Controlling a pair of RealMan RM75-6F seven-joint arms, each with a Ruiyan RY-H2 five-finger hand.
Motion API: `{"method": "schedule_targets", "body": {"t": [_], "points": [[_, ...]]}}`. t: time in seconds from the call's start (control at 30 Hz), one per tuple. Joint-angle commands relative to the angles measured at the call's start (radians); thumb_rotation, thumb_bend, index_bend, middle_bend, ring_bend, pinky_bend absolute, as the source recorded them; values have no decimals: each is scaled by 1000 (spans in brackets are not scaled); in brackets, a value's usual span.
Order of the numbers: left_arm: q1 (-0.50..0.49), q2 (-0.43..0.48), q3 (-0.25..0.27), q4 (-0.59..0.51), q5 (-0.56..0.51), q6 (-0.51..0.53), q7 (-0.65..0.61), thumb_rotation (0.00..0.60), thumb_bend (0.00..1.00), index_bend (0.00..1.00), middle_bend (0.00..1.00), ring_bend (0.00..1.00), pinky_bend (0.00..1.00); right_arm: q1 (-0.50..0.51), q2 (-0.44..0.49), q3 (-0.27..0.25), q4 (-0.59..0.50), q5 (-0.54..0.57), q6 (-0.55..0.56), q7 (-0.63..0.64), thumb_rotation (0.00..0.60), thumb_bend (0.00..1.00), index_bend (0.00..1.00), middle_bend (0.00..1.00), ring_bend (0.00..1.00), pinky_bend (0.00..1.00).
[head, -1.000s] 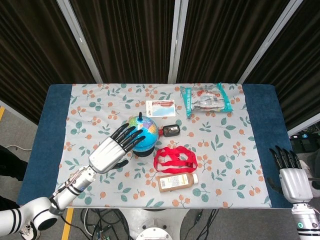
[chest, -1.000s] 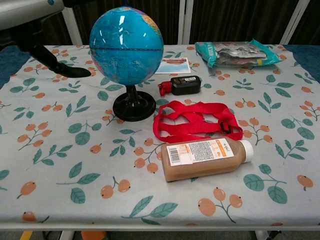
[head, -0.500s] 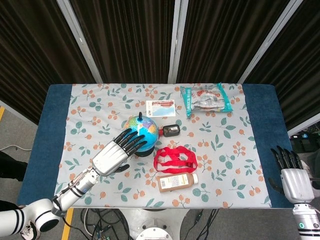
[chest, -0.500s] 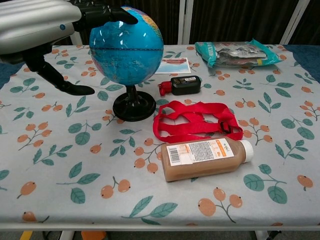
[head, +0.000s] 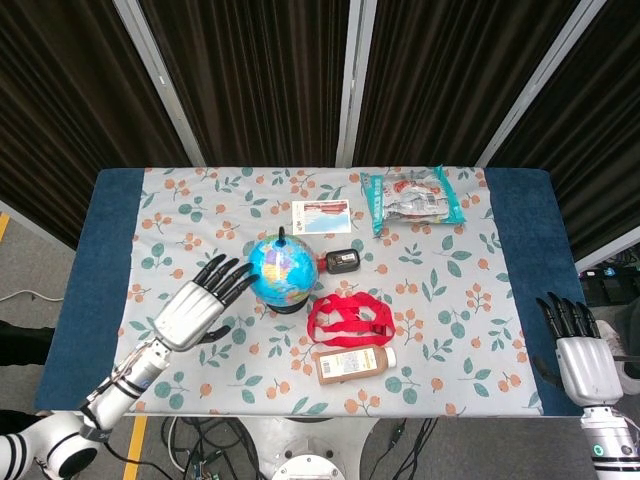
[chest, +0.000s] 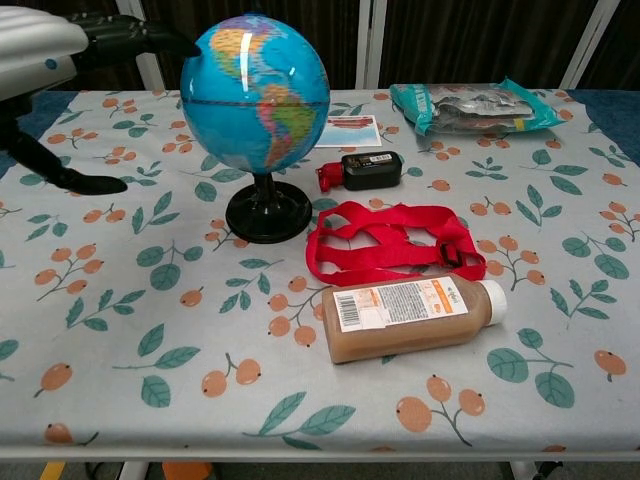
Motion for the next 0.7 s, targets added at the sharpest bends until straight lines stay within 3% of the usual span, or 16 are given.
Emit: {"method": "schedule_targets", "body": {"t": [0.03,0.27,0.7], "points": [[56,34,22,29,-50,39,-23,600,177,39,40,0,0,-1,3,1,-4,0,3,-2,600,176,0,0,0,0],[180,109,39,96,-149,132,-90,600,178,39,40,0,0,-1,5,2,-9,4,3,-6,600,176,0,0,0,0],[346,177,62,151,-171,290,-151,600,178,39,40,0,0,6,0,0,-43,3,-10,-45,600,176,0,0,0,0]]}}
